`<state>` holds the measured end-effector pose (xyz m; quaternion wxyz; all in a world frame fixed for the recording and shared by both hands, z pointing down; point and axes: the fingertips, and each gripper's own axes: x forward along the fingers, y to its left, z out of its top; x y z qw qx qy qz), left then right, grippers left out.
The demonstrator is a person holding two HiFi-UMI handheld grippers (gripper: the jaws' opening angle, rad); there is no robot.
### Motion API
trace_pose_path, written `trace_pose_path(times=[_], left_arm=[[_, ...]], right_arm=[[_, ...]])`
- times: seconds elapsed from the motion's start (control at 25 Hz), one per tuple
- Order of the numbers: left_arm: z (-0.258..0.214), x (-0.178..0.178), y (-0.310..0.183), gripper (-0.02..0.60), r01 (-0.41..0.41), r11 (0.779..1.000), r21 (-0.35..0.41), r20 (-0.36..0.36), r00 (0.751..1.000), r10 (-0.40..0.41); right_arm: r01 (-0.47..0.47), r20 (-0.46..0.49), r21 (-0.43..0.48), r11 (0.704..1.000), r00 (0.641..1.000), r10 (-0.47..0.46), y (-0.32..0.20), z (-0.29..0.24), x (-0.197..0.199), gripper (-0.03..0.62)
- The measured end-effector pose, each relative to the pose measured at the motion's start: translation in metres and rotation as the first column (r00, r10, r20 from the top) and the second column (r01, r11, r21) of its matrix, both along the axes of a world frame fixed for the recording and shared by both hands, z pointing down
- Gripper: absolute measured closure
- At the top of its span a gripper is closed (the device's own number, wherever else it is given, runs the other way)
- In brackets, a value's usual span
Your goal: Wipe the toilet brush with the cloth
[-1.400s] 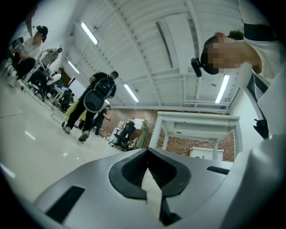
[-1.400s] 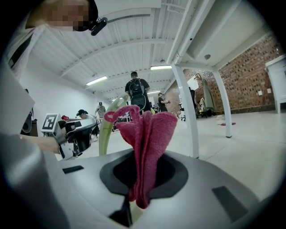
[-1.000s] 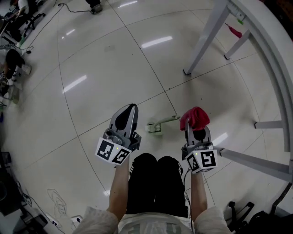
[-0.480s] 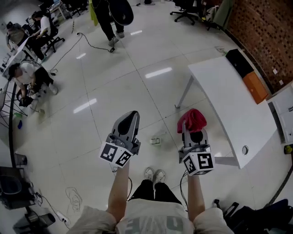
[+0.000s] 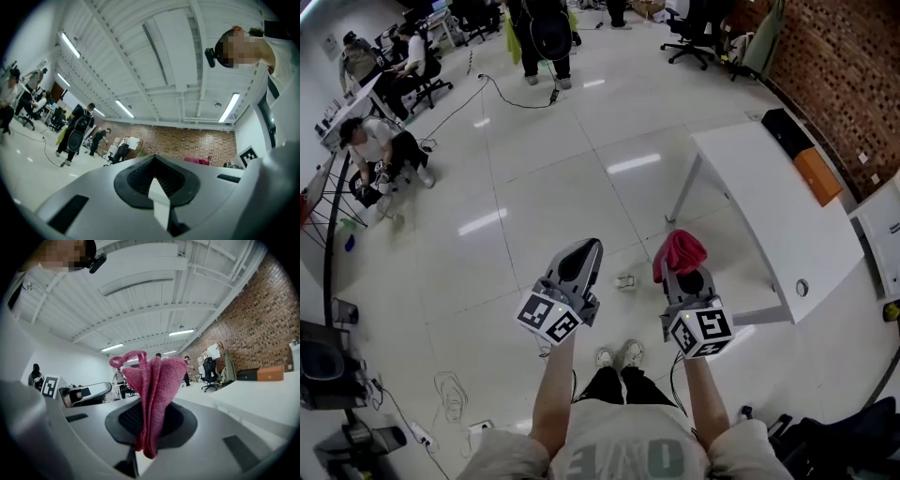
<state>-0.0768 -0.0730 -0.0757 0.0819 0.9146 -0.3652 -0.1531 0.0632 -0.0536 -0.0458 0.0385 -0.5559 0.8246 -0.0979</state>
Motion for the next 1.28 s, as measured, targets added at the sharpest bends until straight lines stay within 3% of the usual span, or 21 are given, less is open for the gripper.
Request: trace_pose_path(times=[0.28, 0.44, 0.64, 0.8, 1.08, 1.28], left_arm=[[-0.002, -0.054, 0.124, 0.578, -0.004, 1.000, -0.023, -0.096, 0.995, 0.001], [-0.011, -0.086, 0.183, 0.578, 0.025, 0.999, -0.026, -0.066, 0.997, -0.027], [-0.022, -0.098, 0.255, 0.578, 0.013, 1.000, -0.016, -0.057, 0.998, -0.014], [-0.022, -0.090, 0.316, 0.578, 0.010, 1.000, -0.016, -0.069, 0.998, -0.011], [-0.016, -0.046, 0.430, 0.578, 0.024, 1.000, -0.011, -0.018, 1.000, -0.024], [-0.019, -0.039, 0.464, 0.578, 0.031, 0.999, -0.026, -0.038, 0.999, -0.032]], right_arm=[[-0.043, 0.022, 0.021, 0.999, 0.999, 0.042, 0.127, -0.014, -0.045, 0.563], [-0.074, 0.058, 0.030, 0.997, 0.996, 0.072, 0.194, -0.024, -0.077, 0.562], [-0.126, 0.092, 0.035, 0.991, 0.988, 0.122, 0.270, -0.030, -0.083, 0.562], [-0.113, 0.081, 0.033, 0.993, 0.991, 0.110, 0.330, -0.027, -0.078, 0.563], [-0.121, 0.050, 0.010, 0.993, 0.991, 0.120, 0.442, -0.016, -0.053, 0.563], [-0.109, 0.045, 0.011, 0.994, 0.993, 0.109, 0.478, -0.019, -0.051, 0.563]])
